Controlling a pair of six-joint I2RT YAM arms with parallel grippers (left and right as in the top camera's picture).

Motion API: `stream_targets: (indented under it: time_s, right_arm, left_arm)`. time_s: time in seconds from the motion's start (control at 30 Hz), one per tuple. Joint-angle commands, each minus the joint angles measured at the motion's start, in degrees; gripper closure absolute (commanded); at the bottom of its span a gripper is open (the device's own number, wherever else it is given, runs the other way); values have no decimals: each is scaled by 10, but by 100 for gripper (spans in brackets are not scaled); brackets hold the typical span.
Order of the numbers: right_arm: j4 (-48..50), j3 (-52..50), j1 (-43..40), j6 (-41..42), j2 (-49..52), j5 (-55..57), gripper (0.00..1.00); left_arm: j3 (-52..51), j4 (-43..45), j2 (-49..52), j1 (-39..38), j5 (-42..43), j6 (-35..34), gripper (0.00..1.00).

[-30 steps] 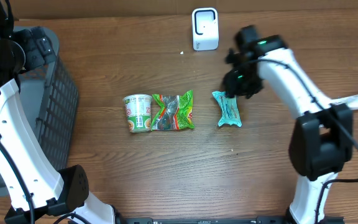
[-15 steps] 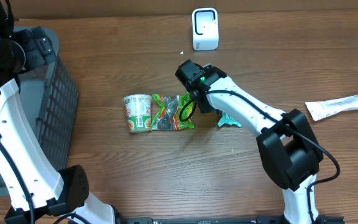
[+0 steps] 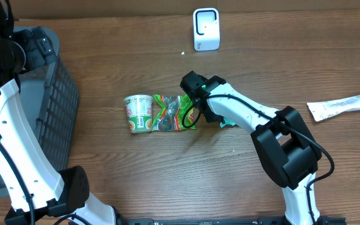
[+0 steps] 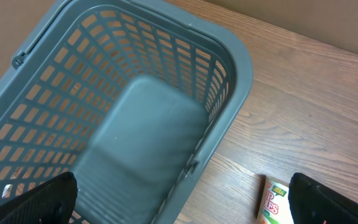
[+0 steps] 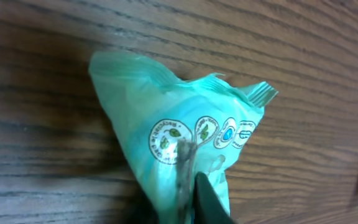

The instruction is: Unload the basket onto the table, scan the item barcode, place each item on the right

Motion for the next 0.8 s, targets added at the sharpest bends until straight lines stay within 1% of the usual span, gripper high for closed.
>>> stream_targets:
  time_s: [0.0, 0.03, 0.07, 0.1, 0.2, 0.3, 0.43, 0.5, 0.57, 0.67, 0.7, 0.73, 0.77]
  right_arm:
    - [-18, 1, -3, 7, 10, -64, 96]
    - [-48, 33, -10, -21, 2, -151, 96]
    - [-57, 46, -15, -41, -4, -205, 96]
    - [-59, 60, -25, -75, -18, -296, 96]
    - [-37, 64, -71, -150, -54, -556, 96]
    - [-26, 48, -124, -232, -50, -783, 96]
    - [5, 3, -160, -236, -35, -810, 96]
    - [38, -33, -177, -232, -29, -824, 96]
    - [83, -69, -199, -183, -29, -780, 96]
    - [105, -86, -227, -135, -29, -682, 96]
    - [104, -86, -236, -122, -29, -644, 92]
    - [104, -86, -244, -109, -29, -598, 86]
    - [102, -86, -250, -94, -29, -549, 69]
  left_arm:
    - [1, 1, 2, -1, 0, 9, 0]
    - [1, 1, 2, -1, 0, 9, 0]
    - [1, 1, 2, -1, 0, 9, 1]
    - [1, 1, 2, -1, 0, 9, 0]
    - [1, 1, 2, -1, 0, 9, 0]
    - [1, 1, 2, -1, 0, 9, 0]
    - [1, 1, 2, -1, 0, 9, 0]
    - [1, 1, 2, -1, 0, 9, 0]
    - [1, 1, 2, -1, 0, 9, 1]
    - [1, 1, 2, -1, 0, 9, 0]
    - [1, 1, 2, -1, 0, 9, 0]
    - [1, 1, 2, -1, 0, 9, 0]
    - [1, 1, 2, -1, 0, 9, 0]
